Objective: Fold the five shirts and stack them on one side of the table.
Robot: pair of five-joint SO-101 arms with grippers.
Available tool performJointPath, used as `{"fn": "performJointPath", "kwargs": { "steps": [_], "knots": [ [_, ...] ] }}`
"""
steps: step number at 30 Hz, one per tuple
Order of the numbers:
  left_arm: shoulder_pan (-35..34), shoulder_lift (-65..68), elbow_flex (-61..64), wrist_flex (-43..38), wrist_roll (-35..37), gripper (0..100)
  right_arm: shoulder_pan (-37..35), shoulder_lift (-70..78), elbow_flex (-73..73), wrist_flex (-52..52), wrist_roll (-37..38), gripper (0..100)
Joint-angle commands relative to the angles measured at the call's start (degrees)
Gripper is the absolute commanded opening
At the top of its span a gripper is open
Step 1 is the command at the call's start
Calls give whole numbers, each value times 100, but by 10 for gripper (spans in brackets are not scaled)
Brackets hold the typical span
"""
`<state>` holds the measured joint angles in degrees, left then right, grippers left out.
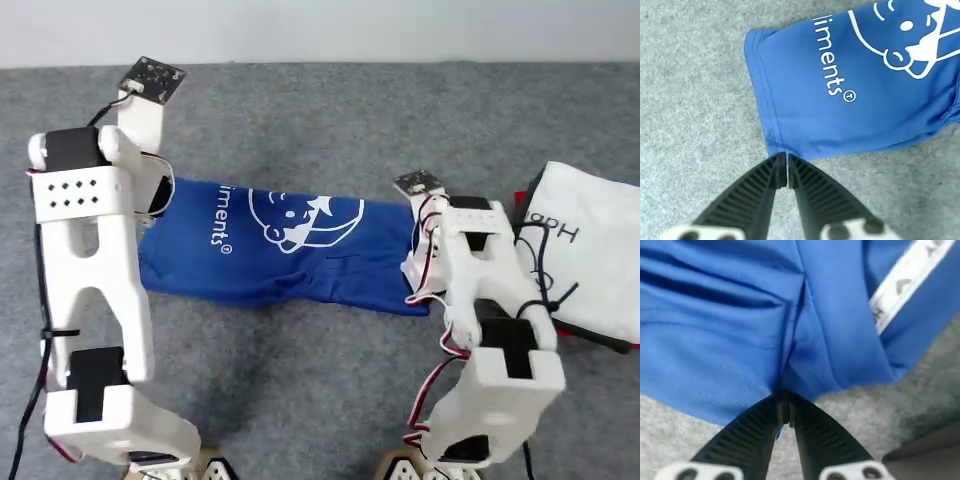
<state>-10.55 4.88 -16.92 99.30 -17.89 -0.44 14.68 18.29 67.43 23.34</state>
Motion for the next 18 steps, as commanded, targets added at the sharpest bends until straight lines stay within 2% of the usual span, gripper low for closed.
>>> {"fn": "performJointPath", "kwargs": {
  "steps": [1, 9, 15, 18],
  "knots": [
    [-44, -299, -13, 123, 35, 15, 84, -119, -466, 356, 79, 9],
    [-53, -299, -13, 123, 9, 15, -233, -558, -1530, 734, 88, 11],
    [-53, -343, -13, 123, 0, 15, -110, 75, -1591, 4, 97, 12],
    [-123, -343, -13, 123, 0, 15, -31, 541, -1723, -22, 97, 9]
  ]
}}
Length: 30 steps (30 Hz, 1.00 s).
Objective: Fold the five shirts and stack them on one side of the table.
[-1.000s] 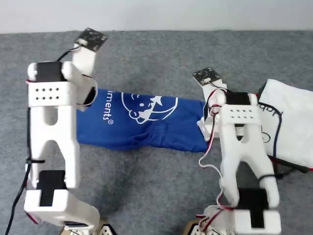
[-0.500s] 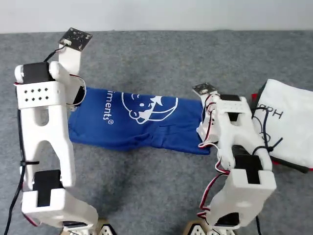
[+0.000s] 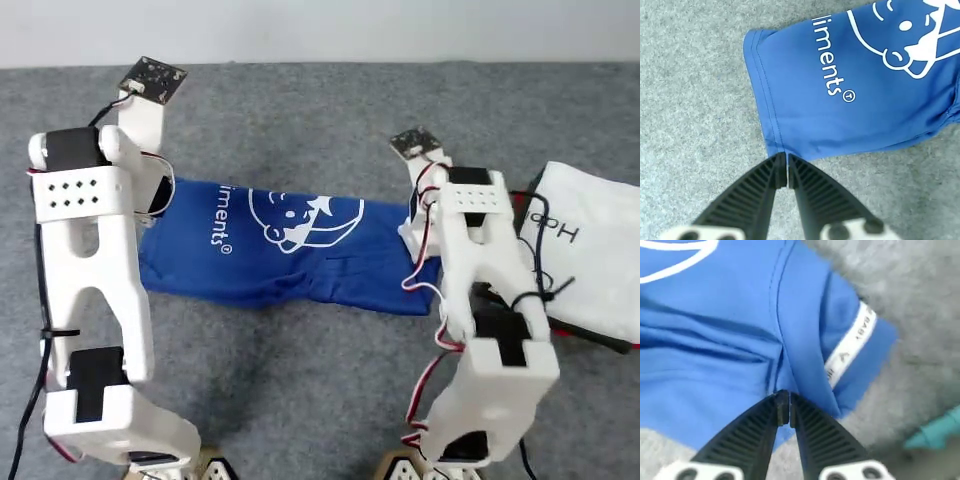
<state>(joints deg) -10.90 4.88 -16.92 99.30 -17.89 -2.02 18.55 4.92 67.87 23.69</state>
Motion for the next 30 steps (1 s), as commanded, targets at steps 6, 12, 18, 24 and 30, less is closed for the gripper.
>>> {"fn": "performJointPath", "kwargs": {
  "steps": [6, 12, 18, 24, 30],
  "knots": [
    [-273, -343, 391, 123, 0, 15, -127, 57, -1099, 1059, 26, 9],
    [-668, -9, 813, -9, -9, 62, -207, -391, -1477, 1596, 44, 11],
    [-809, 932, 497, -220, 35, 190, -110, -945, -1486, 2273, 62, 11],
    [-826, 2092, -426, -413, 9, 193, 251, -1297, -1486, 2756, 70, 11],
    [-800, 2778, -1560, -158, 9, 193, 479, -1446, -1477, 3055, 70, 11]
  ]
}}
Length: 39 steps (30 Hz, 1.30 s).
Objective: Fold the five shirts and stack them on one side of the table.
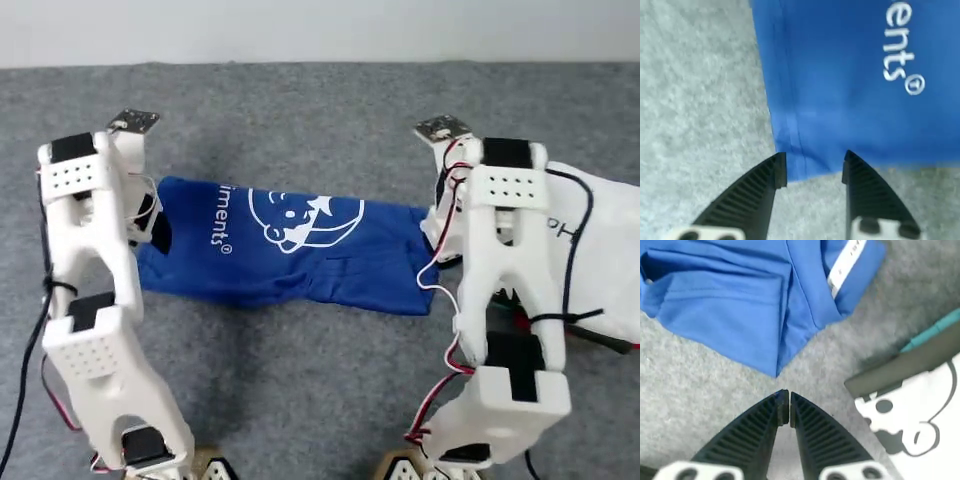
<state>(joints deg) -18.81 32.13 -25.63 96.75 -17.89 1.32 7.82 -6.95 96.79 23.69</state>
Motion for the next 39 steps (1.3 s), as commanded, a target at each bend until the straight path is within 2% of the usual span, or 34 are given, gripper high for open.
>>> {"fn": "performJointPath", "kwargs": {
  "steps": [1, 9, 15, 28, 30, 36, 39],
  "knots": [
    [-9, 114, -892, 88, 18, 193, 171, -382, -290, 215, 70, 11],
    [0, 1160, -2589, 123, 26, 193, 497, -382, -264, 338, 70, 11],
    [88, 2066, -3424, 281, 18, 193, 576, -418, -290, 453, 70, 10],
    [185, 3393, -3714, 378, 44, 187, 576, -804, -290, 497, 70, 11],
    [185, 3402, -3820, 378, 44, 164, 576, -857, -290, 497, 70, 11],
    [281, 3446, -3873, 378, 0, 12, 576, -936, -290, 497, 70, 11],
    [290, 3429, -3873, 387, 0, 13, 576, -936, -290, 497, 70, 11]
  ]
}}
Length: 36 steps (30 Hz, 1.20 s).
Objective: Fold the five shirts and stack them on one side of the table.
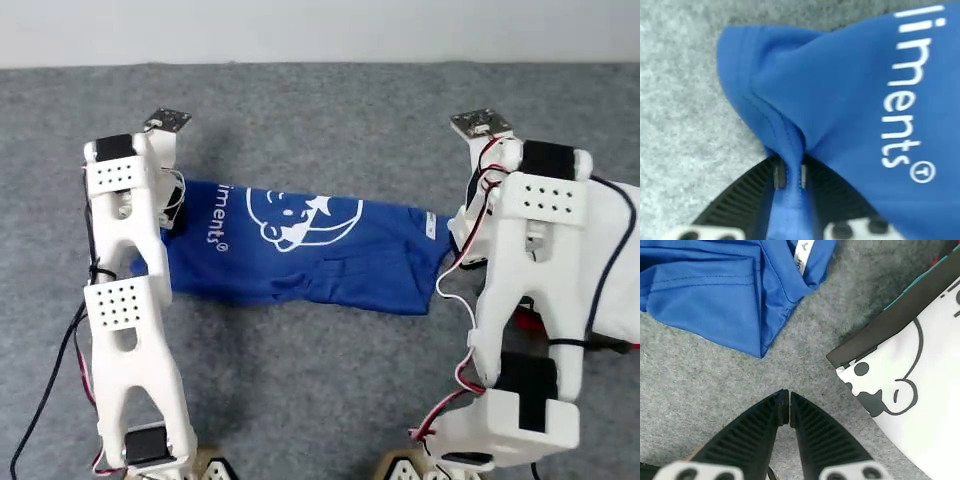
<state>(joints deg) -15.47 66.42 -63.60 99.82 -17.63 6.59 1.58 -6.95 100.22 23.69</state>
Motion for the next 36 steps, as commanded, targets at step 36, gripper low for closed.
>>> {"fn": "performJointPath", "kwargs": {
  "steps": [36],
  "knots": [
    [2611, -5081, 2862, 79, 343, 14, 1130, -910, -290, 189, 677, 11]
  ]
}}
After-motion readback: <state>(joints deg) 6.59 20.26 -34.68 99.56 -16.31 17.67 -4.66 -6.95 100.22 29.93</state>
